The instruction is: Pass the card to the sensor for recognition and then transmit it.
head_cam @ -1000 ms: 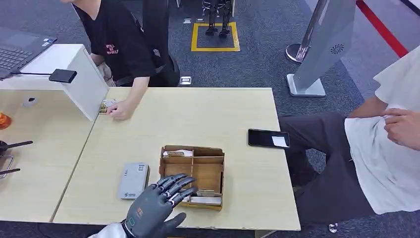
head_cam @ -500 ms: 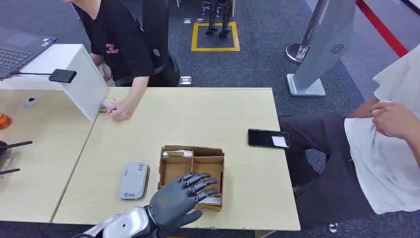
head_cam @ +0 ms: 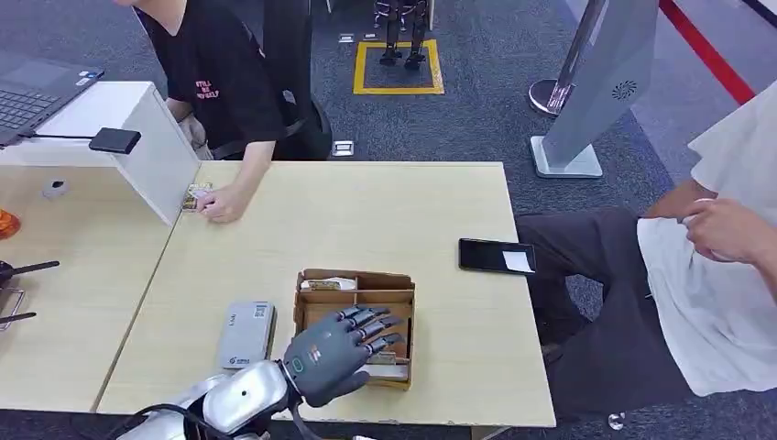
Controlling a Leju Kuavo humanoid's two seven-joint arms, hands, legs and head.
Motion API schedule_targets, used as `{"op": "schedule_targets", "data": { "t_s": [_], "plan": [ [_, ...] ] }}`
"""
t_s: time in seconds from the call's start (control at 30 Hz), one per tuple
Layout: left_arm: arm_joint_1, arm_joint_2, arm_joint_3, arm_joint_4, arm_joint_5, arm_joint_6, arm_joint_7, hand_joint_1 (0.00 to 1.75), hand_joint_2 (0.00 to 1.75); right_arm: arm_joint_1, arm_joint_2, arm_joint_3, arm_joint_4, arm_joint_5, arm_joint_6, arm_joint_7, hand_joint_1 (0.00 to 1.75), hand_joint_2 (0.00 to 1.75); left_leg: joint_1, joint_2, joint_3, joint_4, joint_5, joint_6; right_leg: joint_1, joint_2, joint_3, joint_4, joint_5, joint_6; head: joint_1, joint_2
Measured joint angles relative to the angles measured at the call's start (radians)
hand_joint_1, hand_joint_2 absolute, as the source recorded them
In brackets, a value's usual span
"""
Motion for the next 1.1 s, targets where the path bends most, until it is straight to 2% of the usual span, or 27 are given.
{"op": "schedule_targets", "data": {
  "t_s": [0.47, 0.5, 0.57, 0.97, 1.1],
  "plan": [
    [-0.048, 0.065, -0.022, 0.007, 0.037, -0.068, -0.002, 0.38, 1.75, 0.000, -0.002, 0.000, 0.000, -0.006, 0.004, 0.001, 0.00, 0.00, 0.000, 0.000, 0.000, 0.000, 0.000, 0.000, 0.000, 0.000, 0.000, 0.000, 0.000, 0.000, 0.000, 0.000],
    [-0.049, 0.066, -0.023, 0.007, 0.041, -0.070, -0.002, 0.44, 1.75, 0.000, -0.002, 0.000, 0.000, -0.006, 0.004, 0.001, 0.00, 0.00, 0.000, 0.000, 0.000, 0.000, 0.000, 0.000, 0.000, 0.000, 0.000, 0.000, 0.000, 0.000, 0.000, 0.000],
    [-0.049, 0.067, -0.024, 0.007, 0.052, -0.073, -0.002, 0.40, 1.75, 0.000, -0.002, 0.000, 0.000, -0.008, 0.003, 0.002, 0.00, 0.00, 0.000, 0.000, 0.000, 0.000, 0.000, 0.000, 0.000, 0.000, 0.000, 0.000, 0.000, 0.000, 0.000, 0.000],
    [-0.070, 0.069, -0.039, 0.007, 0.076, -0.084, -0.010, 0.45, 1.75, 0.000, -0.002, 0.000, 0.000, -0.008, 0.002, 0.003, 0.00, 0.00, 0.000, 0.000, 0.000, 0.000, 0.000, 0.000, 0.000, 0.000, 0.000, 0.000, 0.000, 0.000, 0.000, 0.000],
    [-0.080, 0.063, -0.040, 0.007, 0.054, -0.057, 0.040, 0.45, 1.75, 0.000, -0.002, 0.000, 0.000, -0.008, -0.003, 0.003, 0.00, 0.00, 0.000, 0.000, 0.000, 0.000, 0.000, 0.000, 0.000, 0.000, 0.000, 0.000, 0.000, 0.000, 0.000, 0.000]
  ]
}}
